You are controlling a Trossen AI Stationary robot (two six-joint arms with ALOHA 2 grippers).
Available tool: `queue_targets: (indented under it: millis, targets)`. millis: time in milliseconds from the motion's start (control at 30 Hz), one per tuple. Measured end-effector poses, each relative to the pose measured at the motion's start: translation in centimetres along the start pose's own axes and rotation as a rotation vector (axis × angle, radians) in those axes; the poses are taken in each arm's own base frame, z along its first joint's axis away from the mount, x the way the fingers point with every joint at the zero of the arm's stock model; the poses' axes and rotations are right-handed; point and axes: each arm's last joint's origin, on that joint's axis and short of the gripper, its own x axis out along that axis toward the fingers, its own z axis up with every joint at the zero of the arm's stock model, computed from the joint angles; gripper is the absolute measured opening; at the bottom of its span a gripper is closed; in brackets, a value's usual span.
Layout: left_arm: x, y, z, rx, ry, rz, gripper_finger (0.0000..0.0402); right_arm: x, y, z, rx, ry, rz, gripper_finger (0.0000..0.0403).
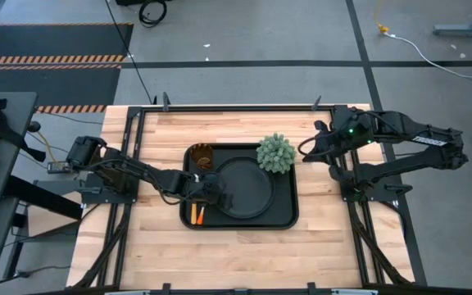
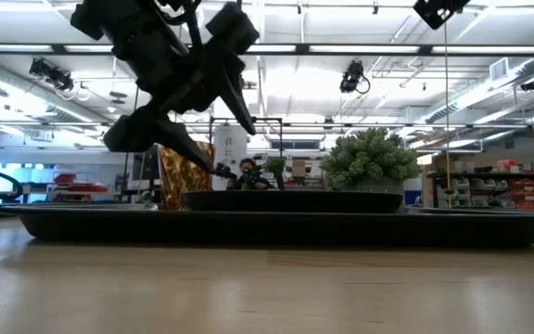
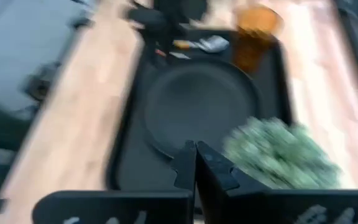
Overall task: Pick and place plate/cup/fork/spoon on tray
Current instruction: Return to Home Position
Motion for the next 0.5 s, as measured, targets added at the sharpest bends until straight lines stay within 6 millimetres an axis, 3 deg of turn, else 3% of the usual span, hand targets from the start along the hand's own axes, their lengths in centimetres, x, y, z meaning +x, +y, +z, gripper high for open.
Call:
queue_targets:
  millis: [200, 500]
  targets:
    - [-1.9, -0.9, -0.3, 0.288, -0.011, -0.055, 0.0300, 0.0, -0.3, -0.1, 0.019, 0.025, -0.122, 0.0019]
    - [-9.2, -1.5, -1.9, 0.697, -0.109, -0.192, 0.0268, 0.9, -1.1, 1.6, 0.158, -0.225, -0.231, 0.0005]
